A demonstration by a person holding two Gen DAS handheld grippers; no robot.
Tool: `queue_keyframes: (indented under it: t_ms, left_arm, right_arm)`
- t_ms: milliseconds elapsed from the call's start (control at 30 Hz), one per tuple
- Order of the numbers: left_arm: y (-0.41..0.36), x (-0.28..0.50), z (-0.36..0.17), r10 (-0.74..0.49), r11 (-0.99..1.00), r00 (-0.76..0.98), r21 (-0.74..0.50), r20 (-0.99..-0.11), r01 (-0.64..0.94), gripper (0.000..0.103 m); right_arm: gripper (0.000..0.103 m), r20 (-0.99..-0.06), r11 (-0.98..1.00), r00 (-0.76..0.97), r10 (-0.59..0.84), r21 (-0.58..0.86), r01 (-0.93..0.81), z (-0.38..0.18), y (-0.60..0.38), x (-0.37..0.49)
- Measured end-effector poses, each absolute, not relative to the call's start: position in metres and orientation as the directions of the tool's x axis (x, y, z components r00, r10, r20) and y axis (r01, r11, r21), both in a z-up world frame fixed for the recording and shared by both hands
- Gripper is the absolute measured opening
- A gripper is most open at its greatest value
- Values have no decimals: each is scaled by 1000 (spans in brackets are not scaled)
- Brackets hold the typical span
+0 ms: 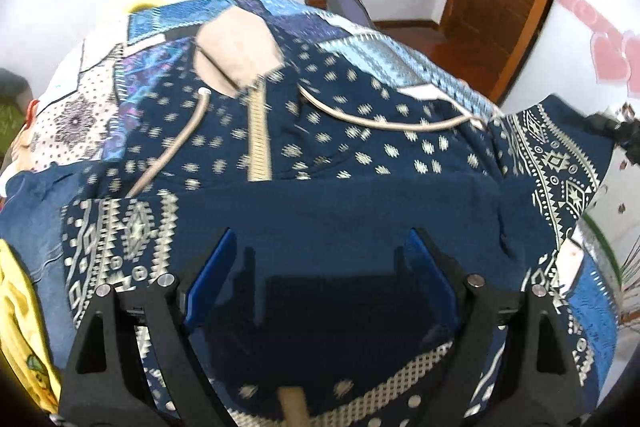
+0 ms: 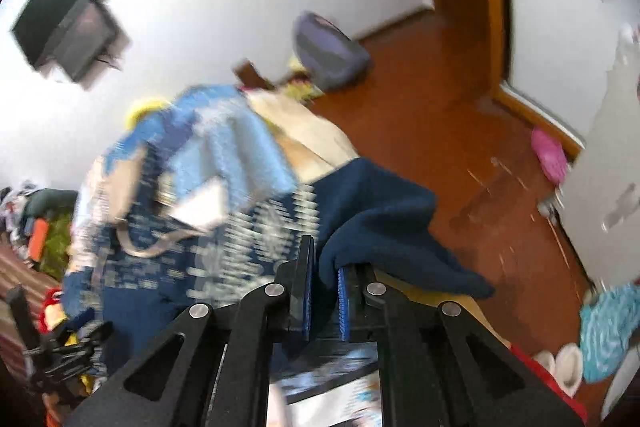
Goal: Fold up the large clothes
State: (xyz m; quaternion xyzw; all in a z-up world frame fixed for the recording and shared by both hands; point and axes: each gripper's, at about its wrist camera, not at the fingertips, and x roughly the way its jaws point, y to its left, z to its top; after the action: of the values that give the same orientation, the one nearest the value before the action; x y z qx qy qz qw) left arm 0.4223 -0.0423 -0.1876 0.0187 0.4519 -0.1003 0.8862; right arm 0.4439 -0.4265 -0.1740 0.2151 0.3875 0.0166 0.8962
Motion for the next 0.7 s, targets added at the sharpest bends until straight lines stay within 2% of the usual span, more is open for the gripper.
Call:
queue_keyframes:
  t_ms: [167, 300, 400, 567, 700]
  left_arm:
    - [-18, 399, -162, -156, 984, 623, -66, -766, 165, 86]
    - [8, 376, -144, -170, 985, 657, -101, -734, 143, 86]
    - [27, 358, -134, -155, 988, 679, -98, -718, 122, 86]
    - [63, 324, -125, -113, 994, 701, -75, -704, 85, 86]
    - [88, 299, -125, -86, 996, 701, -61, -708, 61, 86]
  right_arm:
    - [7, -600, 936, 763, 239, 351, -17, -108, -375, 429]
    - [7, -570, 947, 770, 288, 291, -139, -82, -313, 420]
    - [7, -599, 927, 714, 363, 309, -212, -89, -261, 423]
    - [8, -686, 878, 551, 475, 407, -251, -139, -195, 431]
    - [8, -792, 900, 429, 435, 392, -190, -187, -162, 433]
